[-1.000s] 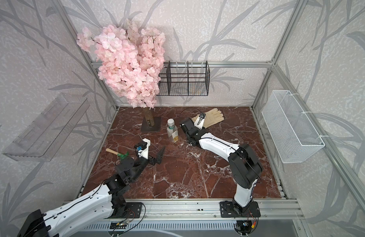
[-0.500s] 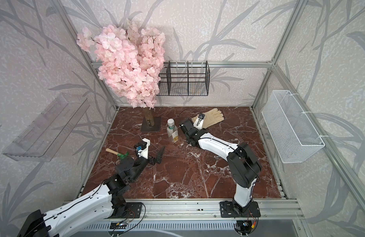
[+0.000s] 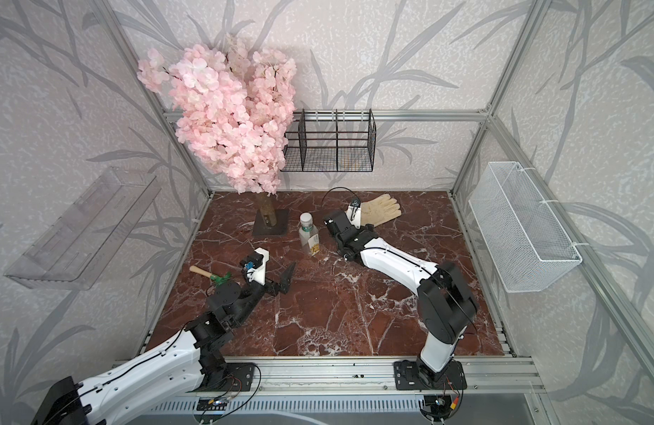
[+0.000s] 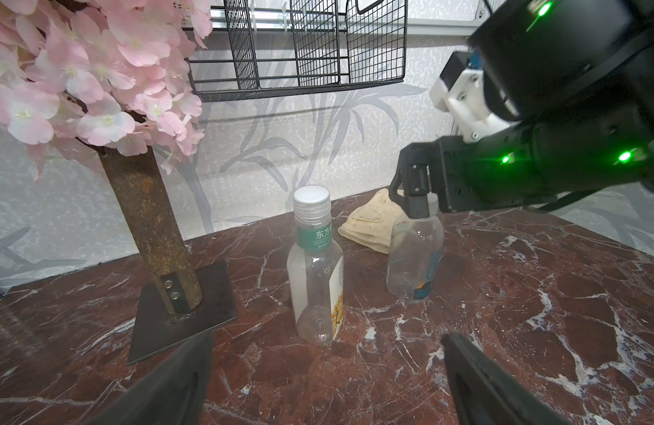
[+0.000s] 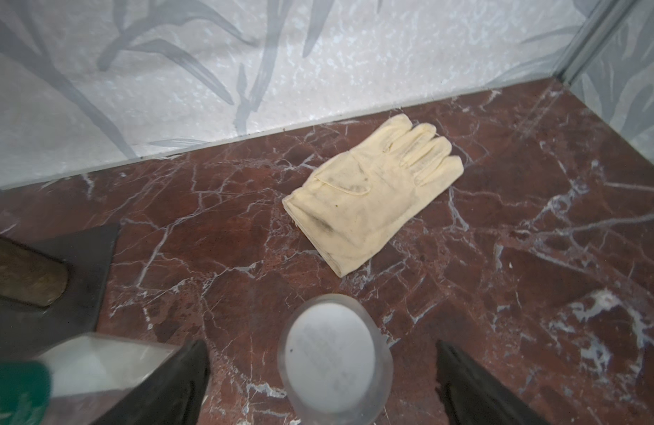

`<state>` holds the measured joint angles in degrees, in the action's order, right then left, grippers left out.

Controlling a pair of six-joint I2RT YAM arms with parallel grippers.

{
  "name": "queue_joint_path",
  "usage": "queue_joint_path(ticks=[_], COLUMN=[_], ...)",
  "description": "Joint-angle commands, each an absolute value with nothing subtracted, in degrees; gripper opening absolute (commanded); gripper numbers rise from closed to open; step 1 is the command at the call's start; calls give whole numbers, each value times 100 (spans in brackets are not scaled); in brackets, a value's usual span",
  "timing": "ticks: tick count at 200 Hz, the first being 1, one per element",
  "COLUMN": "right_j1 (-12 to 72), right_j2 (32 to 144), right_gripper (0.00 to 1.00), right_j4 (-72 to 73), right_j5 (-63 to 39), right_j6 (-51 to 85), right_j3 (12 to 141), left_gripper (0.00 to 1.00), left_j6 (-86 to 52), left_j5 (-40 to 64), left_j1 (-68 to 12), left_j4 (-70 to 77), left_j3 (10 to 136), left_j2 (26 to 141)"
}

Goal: Screw on the bottle caps
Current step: Adjust the plastic bottle at the center of the board.

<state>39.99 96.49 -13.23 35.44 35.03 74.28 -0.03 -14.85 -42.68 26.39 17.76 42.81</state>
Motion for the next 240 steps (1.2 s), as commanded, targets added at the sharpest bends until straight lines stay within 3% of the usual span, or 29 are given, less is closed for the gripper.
queue_joint_path(ticks=[1,22,50,124,179,240], right_j1=[3839,3455,3041,2836,2783,2699], right_j2=[8944,8552,8092,7171,6526,6059], right_gripper=[99,99,99,99,99,99], right_j4=[-1372,-1791,-2281,-2555,-2461,-2512], right_j5=[2529,1257,495,166,143,148], right_j6=[2401,2072,1597,1452,1635,1529], right_j3=[7385,7290,7049,6068,5356,5118], left_gripper=[100,100,100,99,92,78], left_j6=[-51,-69,-96,-244,-331,-224], left_j5=[-1459,-1443,-1319,-194,815,921], left_j1=[-4241,-4230,-4224,-3760,-3111,-2898], left_j4=[2589,2619,2668,2960,3274,3233], left_j3=[1723,1717,1729,2271,3241,4327], left_j2=[4205,4209,4304,5068,6221,7734])
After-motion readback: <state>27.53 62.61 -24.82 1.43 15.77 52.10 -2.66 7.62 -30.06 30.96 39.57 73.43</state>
